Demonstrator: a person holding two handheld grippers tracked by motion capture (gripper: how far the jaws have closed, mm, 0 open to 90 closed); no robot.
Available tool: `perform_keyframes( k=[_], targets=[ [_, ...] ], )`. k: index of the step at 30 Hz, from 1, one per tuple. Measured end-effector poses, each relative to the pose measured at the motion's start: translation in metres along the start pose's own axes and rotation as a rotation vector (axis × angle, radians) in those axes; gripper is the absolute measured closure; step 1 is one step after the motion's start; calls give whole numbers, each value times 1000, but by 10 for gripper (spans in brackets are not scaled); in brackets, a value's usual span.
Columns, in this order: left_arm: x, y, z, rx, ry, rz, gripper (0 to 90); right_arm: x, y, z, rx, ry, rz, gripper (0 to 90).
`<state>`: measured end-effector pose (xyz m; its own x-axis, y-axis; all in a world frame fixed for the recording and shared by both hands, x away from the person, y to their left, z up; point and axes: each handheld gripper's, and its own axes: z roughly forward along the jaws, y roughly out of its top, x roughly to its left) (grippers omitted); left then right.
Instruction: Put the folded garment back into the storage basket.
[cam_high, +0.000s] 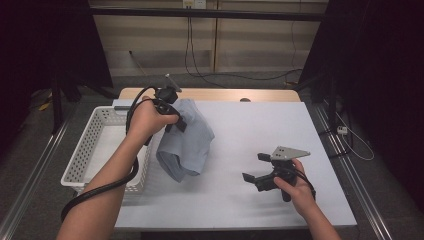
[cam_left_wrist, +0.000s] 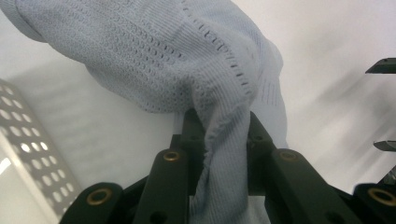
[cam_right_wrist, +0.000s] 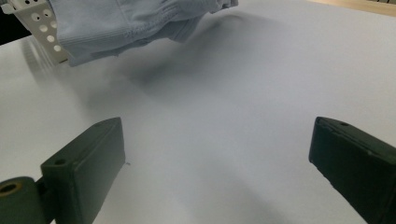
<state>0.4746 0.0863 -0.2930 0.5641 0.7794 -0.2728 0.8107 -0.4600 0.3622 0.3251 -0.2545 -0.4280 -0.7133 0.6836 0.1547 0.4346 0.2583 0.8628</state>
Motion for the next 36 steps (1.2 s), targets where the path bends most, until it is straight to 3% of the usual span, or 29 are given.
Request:
perform_keyframes(
  k=[36],
  targets=[
    [-2,20,-33,27,52,19,756,1,0,0,-1,1,-5,32]
  ],
)
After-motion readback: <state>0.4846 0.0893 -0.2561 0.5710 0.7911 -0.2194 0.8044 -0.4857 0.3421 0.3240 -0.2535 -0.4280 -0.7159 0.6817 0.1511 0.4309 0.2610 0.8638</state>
